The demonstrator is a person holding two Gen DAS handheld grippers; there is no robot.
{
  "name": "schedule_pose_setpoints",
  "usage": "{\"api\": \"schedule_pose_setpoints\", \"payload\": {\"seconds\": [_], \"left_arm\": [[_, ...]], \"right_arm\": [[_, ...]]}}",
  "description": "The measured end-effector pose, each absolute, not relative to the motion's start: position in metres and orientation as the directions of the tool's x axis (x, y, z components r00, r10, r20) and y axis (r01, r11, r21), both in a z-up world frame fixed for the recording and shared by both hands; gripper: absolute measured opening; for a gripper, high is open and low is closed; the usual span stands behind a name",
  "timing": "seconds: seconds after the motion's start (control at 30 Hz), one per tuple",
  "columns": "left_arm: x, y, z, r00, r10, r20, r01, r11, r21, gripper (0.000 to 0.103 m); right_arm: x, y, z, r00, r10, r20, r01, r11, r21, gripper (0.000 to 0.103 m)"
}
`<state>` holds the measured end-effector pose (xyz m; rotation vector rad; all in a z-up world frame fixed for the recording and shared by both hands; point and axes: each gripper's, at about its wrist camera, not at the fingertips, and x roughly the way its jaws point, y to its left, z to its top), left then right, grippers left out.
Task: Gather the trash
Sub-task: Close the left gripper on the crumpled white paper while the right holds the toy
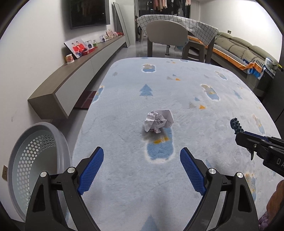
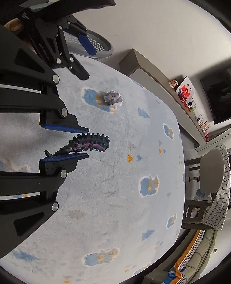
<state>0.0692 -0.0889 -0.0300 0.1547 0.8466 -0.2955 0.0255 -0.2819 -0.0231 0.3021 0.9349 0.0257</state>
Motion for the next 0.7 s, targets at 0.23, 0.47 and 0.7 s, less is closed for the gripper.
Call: {"api": "schedule_pose_setpoints", "payload": {"seconds": [0.23,0.47,0.7], "left_arm": [[0.100,-0.116,-0.046,0.632,-0.147,-0.761,0.294,0.954,0.061,0.086],[0.127,-0.128,-0.062,0.593,-0.129,-0.795,0.280,0.959,0.054,0.086],[0.140,-0.132,-0.066,0.546,-0.165,-0.821,0.289,0.957,0.000,0.054]], "right_arm": [[0.037,-0.300,-0.024,0.596,0.162,-0.786,0.141,0.943,0.302,0.022],[0.040,-0.308,-0.022,0.601,0.186,-0.777,0.153,0.928,0.340,0.022],[0.043,-0.303,-0.018,0.601,0.215,-0.770,0.130,0.924,0.359,0.022]]}}
